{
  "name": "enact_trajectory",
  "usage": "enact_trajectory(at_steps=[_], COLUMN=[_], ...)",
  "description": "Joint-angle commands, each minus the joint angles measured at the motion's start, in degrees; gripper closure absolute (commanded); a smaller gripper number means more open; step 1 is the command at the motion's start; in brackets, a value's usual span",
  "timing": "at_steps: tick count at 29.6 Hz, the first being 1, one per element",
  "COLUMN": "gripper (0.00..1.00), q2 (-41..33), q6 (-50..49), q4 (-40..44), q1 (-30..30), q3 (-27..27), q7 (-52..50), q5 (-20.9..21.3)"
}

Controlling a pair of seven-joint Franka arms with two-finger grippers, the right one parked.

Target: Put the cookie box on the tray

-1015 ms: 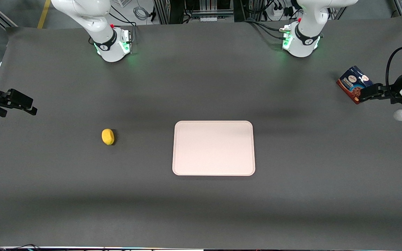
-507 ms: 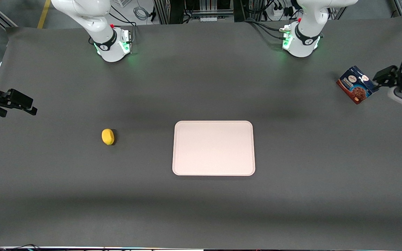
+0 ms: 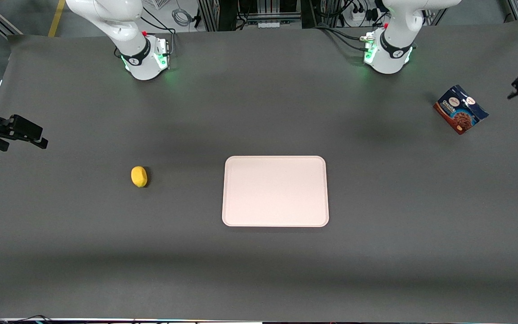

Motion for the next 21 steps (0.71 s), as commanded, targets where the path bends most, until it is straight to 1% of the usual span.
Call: enact_trajectory(at_steps=[1, 3, 5, 10, 12, 15, 18, 21], gripper=[0.0, 0.0, 0.0, 0.0, 0.0, 0.0, 0.0, 0.0], q2=[-2.5, -3.0, -4.8, -14.4, -16.8, -18.2, -18.9, -20.8], q6=[0.4, 2.8, 7.0, 17.2, 17.6, 16.2, 16.2, 19.0], q4=[-3.0, -4.5, -7.3, -19.6, -22.3, -23.2, -24.3, -27.6], q1=[-0.9, -0.9, -0.9, 1.1, 1.1, 0.9, 1.0, 1.3], q3=[1.5, 3.6, 4.3, 5.5, 5.5, 5.5, 5.9, 6.6], q7=[-25.3, -27.1, -28.7, -31.8, -33.8, -37.3, -37.9, -37.8], q5=[-0.6, -0.7, -0.7, 0.1, 0.7, 1.2, 2.6, 4.4])
